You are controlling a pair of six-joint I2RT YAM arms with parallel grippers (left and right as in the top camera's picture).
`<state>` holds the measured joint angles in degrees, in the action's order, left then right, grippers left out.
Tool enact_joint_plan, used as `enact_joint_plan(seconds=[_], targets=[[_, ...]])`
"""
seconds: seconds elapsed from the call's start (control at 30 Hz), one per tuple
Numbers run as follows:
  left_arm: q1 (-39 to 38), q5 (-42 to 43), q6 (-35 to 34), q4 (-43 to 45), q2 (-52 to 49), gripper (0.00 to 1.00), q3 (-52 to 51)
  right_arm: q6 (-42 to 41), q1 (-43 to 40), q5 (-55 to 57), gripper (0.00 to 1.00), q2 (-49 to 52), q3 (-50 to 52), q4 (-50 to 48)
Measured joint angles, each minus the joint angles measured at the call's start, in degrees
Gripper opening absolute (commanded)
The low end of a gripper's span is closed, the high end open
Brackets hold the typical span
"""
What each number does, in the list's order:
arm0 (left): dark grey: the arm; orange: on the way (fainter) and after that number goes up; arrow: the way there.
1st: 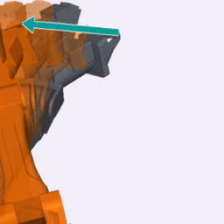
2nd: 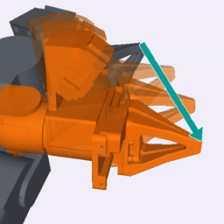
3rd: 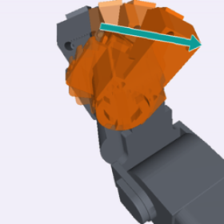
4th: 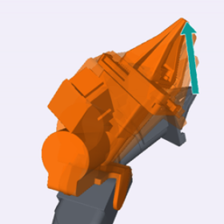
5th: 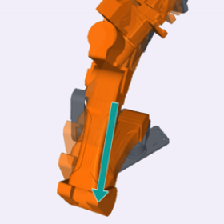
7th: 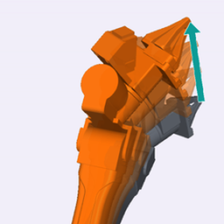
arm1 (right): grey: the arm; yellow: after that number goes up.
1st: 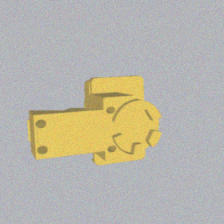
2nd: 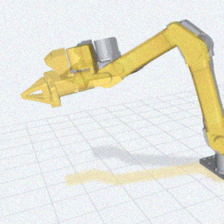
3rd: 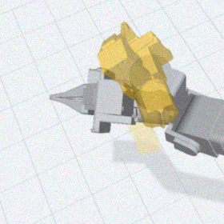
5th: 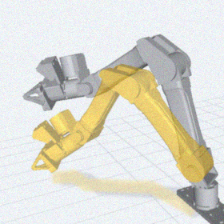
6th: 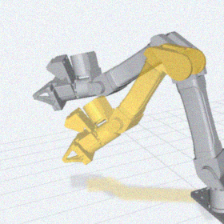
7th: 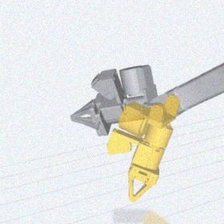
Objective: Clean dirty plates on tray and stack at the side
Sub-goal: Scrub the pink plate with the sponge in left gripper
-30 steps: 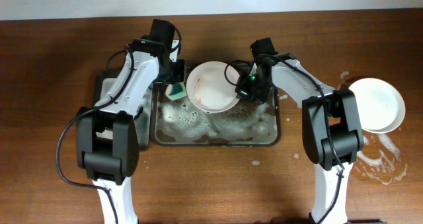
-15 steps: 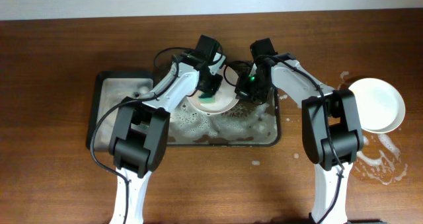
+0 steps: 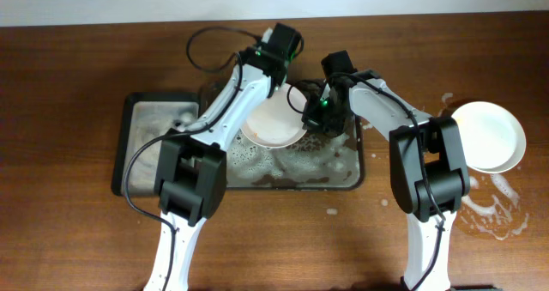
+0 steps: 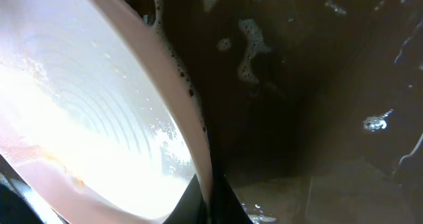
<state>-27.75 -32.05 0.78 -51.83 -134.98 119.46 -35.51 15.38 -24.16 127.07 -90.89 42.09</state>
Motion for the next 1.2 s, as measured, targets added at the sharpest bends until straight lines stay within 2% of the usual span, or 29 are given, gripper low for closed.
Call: enact_joint_plan(seconds=[0.07,0.1,0.2,0.27,0.33,0.4,0.5,0.53,0.6,0.7,0.9,1.0,1.2], targets=[[0.0,-0.3,-2.6,-7.7,0.0,0.01,8.5,0.0,0.0,0.0,0.04,0.0,0.0,0.0],[0.1,3.1,-3.0,-10.8,0.0,0.01,9.9,0.0,0.0,0.0,0.04,0.0,0.0,0.0],[0.1,20.7,-4.3,-17.7,0.0,0.01,9.7,0.0,0.0,0.0,0.04,0.0,0.0,0.0],[0.1,27.5,-7.6,-17.6,0.0,0.01,6.6,0.0,0.0,0.0,0.04,0.0,0.0,0.0],[0.1,28.7,-12.0,-14.9,0.0,0.01,1.8,0.1,0.0,0.0,0.04,0.0,0.0,0.0],[0.1,26.2,-17.0,-7.4,0.0,0.01,-4.2,0.2,0.0,0.0,0.04,0.0,0.0,0.0],[0.1,23.0,-20.2,5.3,0.5,0.01,-11.3,0.1,0.0,-0.2,0.04,0.0,0.0,0.0],[0.1,22.5,-21.3,6.8,1.2,0.0,-12.9,0.0,0.0,-0.1,0.04,0.0,0.0,0.0],[-0.2,20.6,-22.1,5.6,1.6,0.0,-13.6,0.2,0.0,-0.2,0.04,0.0,0.0,0.0],[-0.4,10.2,-22.3,1.2,1.6,0.0,-14.3,0.2,0.0,-0.2,0.04,0.0,0.0,0.0],[-1.0,3.0,-17.6,0.6,1.5,0.01,-15.0,0.2,0.0,-0.2,0.04,0.0,0.0,0.0],[-1.6,-3.4,-15.7,-0.2,1.3,0.01,-15.0,0.2,0.4,-1.0,0.04,0.2,0.0,0.0],[-0.1,-12.0,-14.9,-9.8,0.5,0.0,-6.6,0.2,0.6,-1.3,0.04,0.2,0.0,-0.1]])
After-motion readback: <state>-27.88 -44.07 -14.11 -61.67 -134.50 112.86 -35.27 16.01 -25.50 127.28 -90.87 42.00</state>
